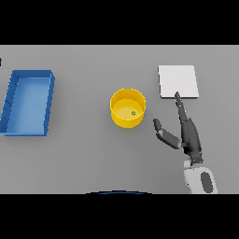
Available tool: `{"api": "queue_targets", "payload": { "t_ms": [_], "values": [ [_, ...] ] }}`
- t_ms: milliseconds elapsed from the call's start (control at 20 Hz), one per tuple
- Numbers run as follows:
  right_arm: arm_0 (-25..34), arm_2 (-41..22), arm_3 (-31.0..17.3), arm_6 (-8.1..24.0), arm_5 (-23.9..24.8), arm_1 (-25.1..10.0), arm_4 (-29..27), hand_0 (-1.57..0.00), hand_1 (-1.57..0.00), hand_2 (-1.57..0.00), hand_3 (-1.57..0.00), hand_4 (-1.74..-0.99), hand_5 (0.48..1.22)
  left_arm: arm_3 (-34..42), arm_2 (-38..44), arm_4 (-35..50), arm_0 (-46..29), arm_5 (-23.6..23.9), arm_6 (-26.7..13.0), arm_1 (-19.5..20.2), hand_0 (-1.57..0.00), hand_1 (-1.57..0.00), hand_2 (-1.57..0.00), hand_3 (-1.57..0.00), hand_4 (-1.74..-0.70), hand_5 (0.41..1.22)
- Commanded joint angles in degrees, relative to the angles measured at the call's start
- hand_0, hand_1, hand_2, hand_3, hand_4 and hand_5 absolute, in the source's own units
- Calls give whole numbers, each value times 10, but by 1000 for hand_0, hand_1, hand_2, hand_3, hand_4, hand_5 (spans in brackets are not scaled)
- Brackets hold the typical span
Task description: Pick up the red beaker and tilt it to pour out 1 green nut into yellow bowl. Pick up the yellow bowl and place it on the metallic measuring scale.
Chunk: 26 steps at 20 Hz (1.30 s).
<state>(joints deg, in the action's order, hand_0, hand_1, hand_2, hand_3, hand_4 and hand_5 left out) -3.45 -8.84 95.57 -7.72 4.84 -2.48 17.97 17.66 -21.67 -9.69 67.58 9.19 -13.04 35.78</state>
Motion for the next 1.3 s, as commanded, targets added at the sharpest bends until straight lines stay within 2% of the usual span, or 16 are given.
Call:
{"api": "queue_targets", "payload": {
  "t_ms": [0, 100, 250, 400, 600, 750, 900, 1000, 1100, 1150, 1250],
  "values": [
    [-2, -3, -3, 0, 5, 2, 7, 1, 1, 1, 1, -1052, 648, 25, 8, 20, -22, 10, -9, 1, -1571, -1571, -1571, -1474, -1741, 1221],
    [-3, -9, -6, -1, 7, 7, 14, 1, 1, 1, 1, -1046, 649, 77, 11, 46, -62, 32, -35, 11, -1571, -1571, -1571, -1479, -1741, 1221],
    [2, -5, -9, 4, 4, 3, 11, 1, 1, 1, 1, -1026, 648, 189, 7, 85, -153, 73, -98, 23, -1571, -1571, -1571, -1450, -1741, 1221],
    [-1, -5, -8, -4, -3, -3, 7, 1, 1, 1, 1, -1020, 646, 292, 2, 112, -226, 110, -123, 36, -1571, -1571, -1571, -1445, -1741, 1221],
    [-9, -2, -7, -18, -8, -4, -3, 1, 1, 1, 1, -1004, 648, 370, -8, 137, -290, 159, -142, 34, -1571, -1571, -1571, -1512, -1741, 1221],
    [-6, 0, -7, -15, -9, -1, -9, 1, 1, 1, 1, -1012, 650, 411, -15, 155, -319, 184, -169, 38, -1571, -1571, -1571, -1541, -1741, 1151],
    [-12, -2, -11, -23, -6, -2, -2, 1, 1, 1, 1, -1013, 644, 434, -32, 162, -344, 196, -170, 47, -1571, -1571, -1571, -1555, -1741, 1046],
    [-12, -3, -3, -19, -3, -2, 0, 1, 1, 1, 1, -1021, 636, 448, -48, 160, -352, 195, -179, 63, -1571, -1571, -1571, -1561, -1645, 941],
    [-13, -3, -4, -19, -1, -1, 2, 1, 1, 1, 1, -1017, 635, 459, -61, 154, -360, 194, -192, 69, -1571, -1571, -1563, -1536, -1401, 848],
    [-15, 1, -4, -18, -4, -4, -4, 1, 1, 1, 1, -1012, 634, 468, -64, 154, -365, 187, -194, 74, -1571, -1543, -1501, -1470, -1275, 810],
    [-18, 1, 4, -25, -7, -4, -10, 1, 1, 1, 1, -1007, 635, 483, -64, 160, -381, 176, -180, 85, -1393, -1215, -1209, -1136, -1068, 749]
  ]
}}
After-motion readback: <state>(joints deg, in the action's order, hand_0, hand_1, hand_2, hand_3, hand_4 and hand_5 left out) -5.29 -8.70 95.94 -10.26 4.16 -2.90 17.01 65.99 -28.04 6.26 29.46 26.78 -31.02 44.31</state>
